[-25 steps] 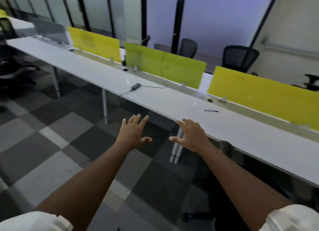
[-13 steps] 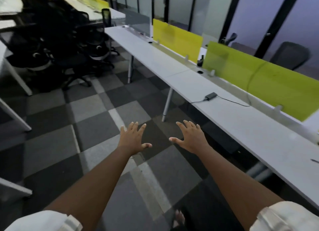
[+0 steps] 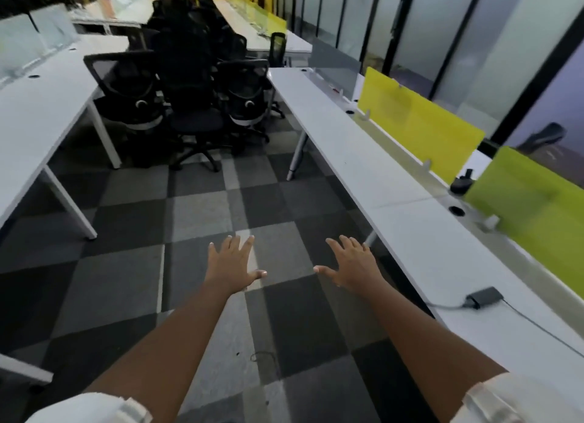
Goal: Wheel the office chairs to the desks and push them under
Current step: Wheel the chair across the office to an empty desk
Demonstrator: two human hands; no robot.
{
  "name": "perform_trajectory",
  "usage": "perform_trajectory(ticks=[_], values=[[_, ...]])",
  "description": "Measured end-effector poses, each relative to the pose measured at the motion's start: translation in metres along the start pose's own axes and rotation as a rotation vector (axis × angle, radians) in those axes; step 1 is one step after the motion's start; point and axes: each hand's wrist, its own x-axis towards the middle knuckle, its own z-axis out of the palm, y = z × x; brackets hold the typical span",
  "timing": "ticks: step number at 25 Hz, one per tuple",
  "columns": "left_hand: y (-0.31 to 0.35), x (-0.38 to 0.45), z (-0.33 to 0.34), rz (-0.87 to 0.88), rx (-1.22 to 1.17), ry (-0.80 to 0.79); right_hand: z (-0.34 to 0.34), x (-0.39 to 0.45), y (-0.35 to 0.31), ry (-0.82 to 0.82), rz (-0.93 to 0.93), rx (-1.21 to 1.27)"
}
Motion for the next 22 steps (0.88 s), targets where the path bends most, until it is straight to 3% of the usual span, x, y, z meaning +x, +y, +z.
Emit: perform_trajectory(ticks=[7, 15, 22], values=[[-0.118, 0.194, 0.009, -0.090, -0.031, 0.027, -0.007, 0.253, -0.057, -0.006, -0.136, -0.026], [-0.260, 0.413, -0.076, -0.138, -0.086, 0.012, -0.049, 0.522, -0.135, 0.007, -0.117, 0.044], [-0.365, 0.607, -0.090, -0.199, 0.032, -0.063, -0.060, 0.757, -0.189, 0.032, -0.209, 0.061]])
